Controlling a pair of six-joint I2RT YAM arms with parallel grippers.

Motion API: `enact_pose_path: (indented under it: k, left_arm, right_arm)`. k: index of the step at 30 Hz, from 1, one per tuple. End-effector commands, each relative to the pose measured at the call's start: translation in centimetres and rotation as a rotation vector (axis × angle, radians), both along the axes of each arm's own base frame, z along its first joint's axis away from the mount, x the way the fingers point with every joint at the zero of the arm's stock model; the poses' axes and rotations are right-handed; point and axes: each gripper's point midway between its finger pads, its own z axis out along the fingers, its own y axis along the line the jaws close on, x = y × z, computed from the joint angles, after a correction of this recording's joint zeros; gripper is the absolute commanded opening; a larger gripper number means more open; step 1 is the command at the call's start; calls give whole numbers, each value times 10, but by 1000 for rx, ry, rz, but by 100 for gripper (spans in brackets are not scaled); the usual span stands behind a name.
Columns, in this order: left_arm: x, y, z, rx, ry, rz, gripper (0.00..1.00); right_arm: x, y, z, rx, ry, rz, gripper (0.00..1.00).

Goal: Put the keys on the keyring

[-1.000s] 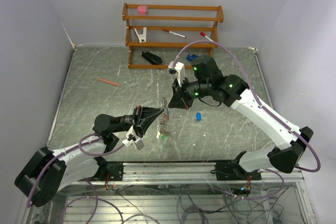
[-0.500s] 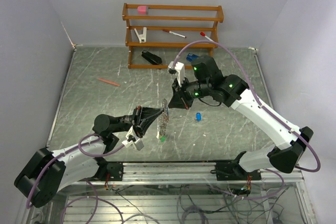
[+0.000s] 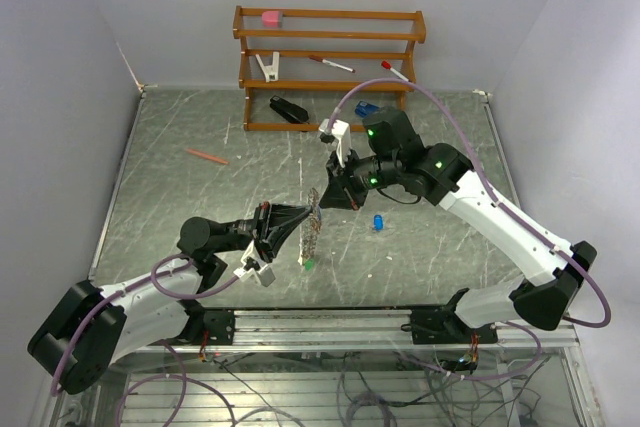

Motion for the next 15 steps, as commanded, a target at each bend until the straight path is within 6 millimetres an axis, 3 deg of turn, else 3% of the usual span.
enact_pose_path:
  k: [1, 15]
  left_arm:
    - [-7, 3, 34, -74, -120, -3, 7]
    - [4, 1, 23, -35, -181, 59, 7]
  right_arm:
    - [-6, -4, 3, 8, -4, 0, 0]
    - [-7, -2, 7, 14, 9, -8, 0]
